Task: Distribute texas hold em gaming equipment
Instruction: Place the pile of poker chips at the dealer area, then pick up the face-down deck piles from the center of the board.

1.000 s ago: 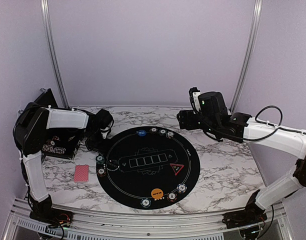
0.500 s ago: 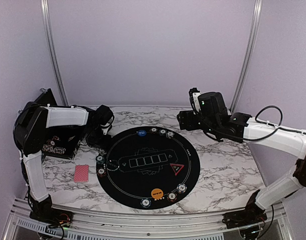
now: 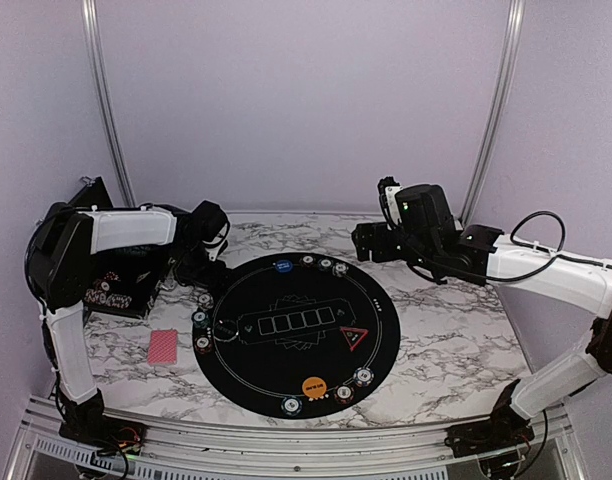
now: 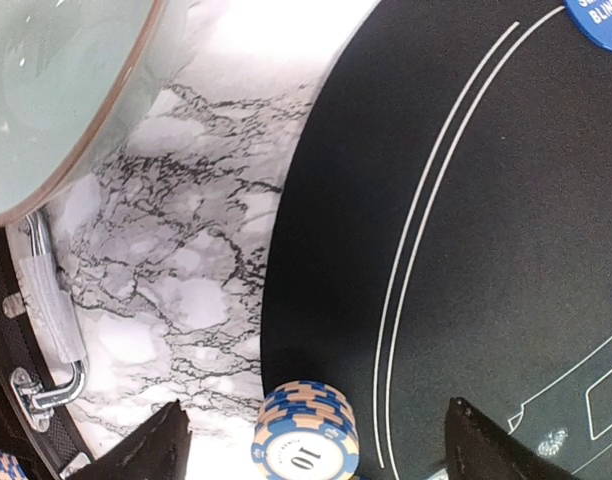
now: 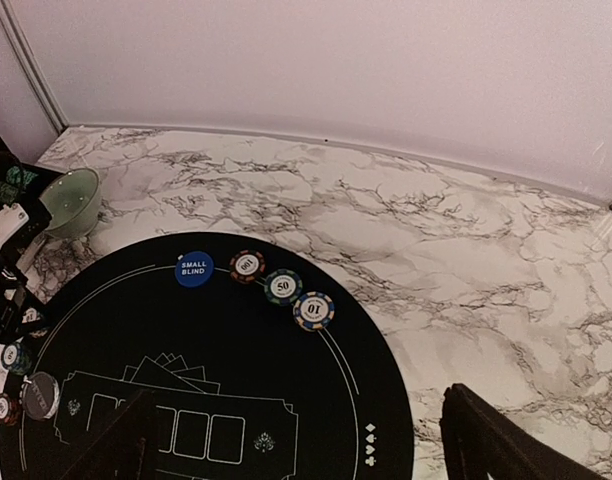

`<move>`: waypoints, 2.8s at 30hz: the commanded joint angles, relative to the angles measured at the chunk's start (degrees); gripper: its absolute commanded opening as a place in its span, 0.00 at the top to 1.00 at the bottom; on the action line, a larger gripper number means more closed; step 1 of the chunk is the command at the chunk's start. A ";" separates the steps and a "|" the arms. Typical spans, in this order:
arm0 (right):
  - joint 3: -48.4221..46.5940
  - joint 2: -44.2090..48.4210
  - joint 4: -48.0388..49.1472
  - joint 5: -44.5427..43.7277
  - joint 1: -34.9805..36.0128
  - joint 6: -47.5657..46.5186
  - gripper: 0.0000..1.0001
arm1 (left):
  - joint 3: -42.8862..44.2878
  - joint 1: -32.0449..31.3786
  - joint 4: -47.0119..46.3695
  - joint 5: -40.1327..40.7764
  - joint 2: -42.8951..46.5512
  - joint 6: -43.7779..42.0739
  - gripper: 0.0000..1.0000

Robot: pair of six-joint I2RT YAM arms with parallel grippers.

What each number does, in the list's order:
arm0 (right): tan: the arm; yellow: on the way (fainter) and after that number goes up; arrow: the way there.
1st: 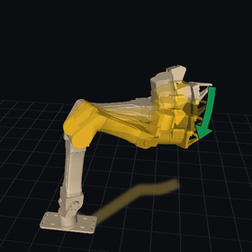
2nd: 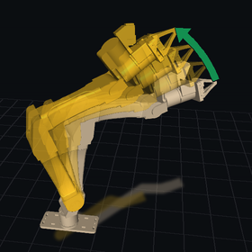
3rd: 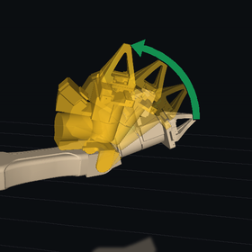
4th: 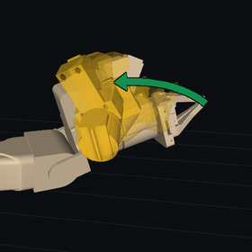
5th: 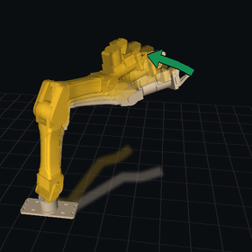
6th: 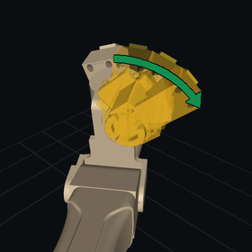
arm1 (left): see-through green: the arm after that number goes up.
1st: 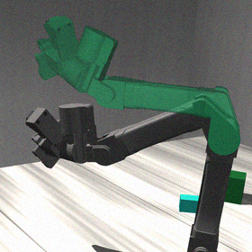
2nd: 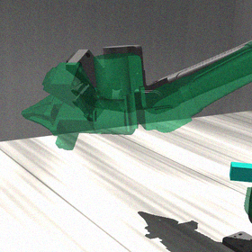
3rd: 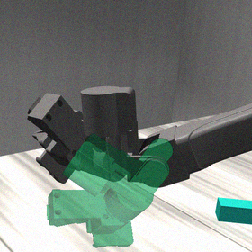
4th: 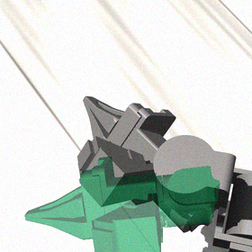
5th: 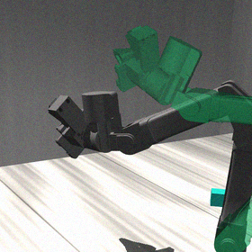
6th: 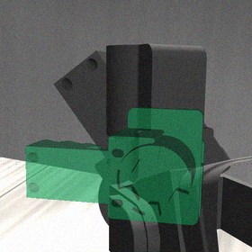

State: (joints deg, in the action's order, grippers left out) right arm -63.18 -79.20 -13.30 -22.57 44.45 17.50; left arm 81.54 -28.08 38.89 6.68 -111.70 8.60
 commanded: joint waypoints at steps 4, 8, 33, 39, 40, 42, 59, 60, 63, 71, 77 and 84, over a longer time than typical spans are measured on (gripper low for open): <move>-2.92 -0.28 -0.87 -0.32 -0.29 0.62 0.02 | 1.51 0.28 1.28 -1.28 2.27 -0.22 0.04; -3.21 -0.66 -1.15 -0.46 -0.28 0.91 0.02 | 1.76 0.19 1.28 -1.54 2.66 -0.22 0.01; -3.27 -0.61 -2.10 -0.11 -0.29 1.50 0.02 | 1.56 -0.82 0.65 -1.57 6.99 2.24 0.01; -3.11 -0.61 -1.63 -0.26 -0.29 0.52 0.02 | -2.03 -0.69 0.71 0.56 13.34 7.25 0.01; -3.02 -0.65 -1.49 -0.28 -0.25 0.35 0.02 | -2.93 -0.67 0.92 1.13 14.63 8.18 0.01; -2.78 -0.67 -0.87 0.00 -0.28 -0.16 0.02 | -5.06 -0.59 2.10 2.68 17.55 10.28 0.01; -2.83 -3.61 3.48 3.44 -0.32 -4.96 0.02 | -24.58 2.59 10.05 6.51 36.76 26.15 0.01; -2.90 -3.74 3.51 3.75 -0.26 -5.20 0.02 | -25.48 2.77 10.06 6.31 37.30 26.65 0.01; -3.38 -4.12 3.52 4.57 -0.28 -6.06 0.02 | -28.37 3.33 9.85 5.64 38.11 27.65 0.01; -3.79 -4.65 3.31 5.94 -0.24 -7.03 0.02 | -31.84 4.40 7.56 3.36 36.83 26.80 0.01; -3.23 -4.73 3.69 5.89 -0.27 -6.92 0.02 | -32.74 4.61 5.59 -0.46 33.62 23.65 0.01; -2.79 -4.91 4.01 6.00 -0.27 -6.42 0.02 | -33.11 4.61 4.16 -1.72 29.23 21.44 0.01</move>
State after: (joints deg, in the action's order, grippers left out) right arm -64.27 -83.68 -10.83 -16.95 44.45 10.87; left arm 49.25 -23.66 44.58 6.46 -80.27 32.08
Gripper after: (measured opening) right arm 0.985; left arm 0.989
